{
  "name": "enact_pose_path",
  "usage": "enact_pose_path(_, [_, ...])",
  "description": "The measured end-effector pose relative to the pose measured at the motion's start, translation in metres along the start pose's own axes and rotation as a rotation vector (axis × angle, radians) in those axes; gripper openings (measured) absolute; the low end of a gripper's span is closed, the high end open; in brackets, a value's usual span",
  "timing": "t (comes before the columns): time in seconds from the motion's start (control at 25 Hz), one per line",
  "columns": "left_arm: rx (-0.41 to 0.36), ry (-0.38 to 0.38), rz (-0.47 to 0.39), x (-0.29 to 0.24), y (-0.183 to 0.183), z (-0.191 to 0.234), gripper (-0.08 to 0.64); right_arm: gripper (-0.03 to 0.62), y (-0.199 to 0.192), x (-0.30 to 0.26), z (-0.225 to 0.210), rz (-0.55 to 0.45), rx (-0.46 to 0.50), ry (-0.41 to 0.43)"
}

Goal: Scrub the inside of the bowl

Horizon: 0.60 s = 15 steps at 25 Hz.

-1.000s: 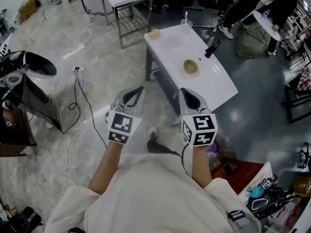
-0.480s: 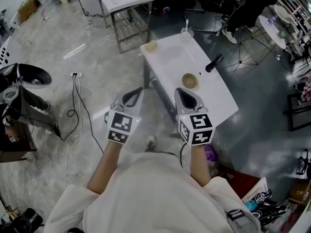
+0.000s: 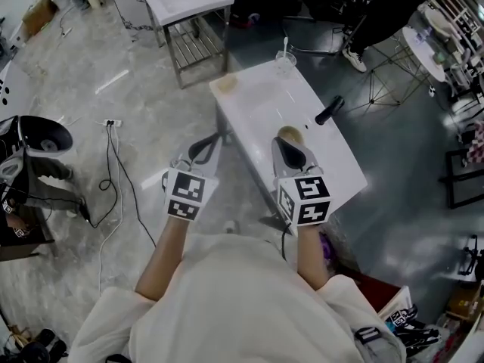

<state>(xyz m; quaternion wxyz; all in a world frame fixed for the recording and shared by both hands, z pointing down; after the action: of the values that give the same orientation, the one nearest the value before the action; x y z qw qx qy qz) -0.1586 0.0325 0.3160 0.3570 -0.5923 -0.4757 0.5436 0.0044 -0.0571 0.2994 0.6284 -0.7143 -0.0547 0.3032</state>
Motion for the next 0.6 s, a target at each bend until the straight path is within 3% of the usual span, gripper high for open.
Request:
enact_pose_path(0.36, [-0.046, 0.006, 0.056, -0.037, 0.002, 0.018, 0.003, 0.006, 0.0, -0.015, -0.029, 0.03, -0.008, -0.001])
enact_pose_path(0.44, [-0.063, -0.003, 0.079, -0.048, 0.0, 0.024, 0.063, 0.008, 0.0, -0.019, -0.034, 0.03, -0.007, -0.004])
enact_pose_path(0.6, [-0.072, -0.036, 0.099, -0.074, -0.006, 0.043, 0.071, 0.008, -0.008, -0.033, -0.04, 0.059, -0.013, -0.035])
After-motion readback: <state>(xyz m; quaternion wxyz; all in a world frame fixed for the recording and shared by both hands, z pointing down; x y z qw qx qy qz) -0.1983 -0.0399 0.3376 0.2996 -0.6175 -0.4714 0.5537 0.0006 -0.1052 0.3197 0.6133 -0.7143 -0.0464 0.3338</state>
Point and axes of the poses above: the fingertips, and each gripper's own axes: x backward along the fingers, z to its left, y out of its top, the point moved 7 cm from there along x, backward along the fingers
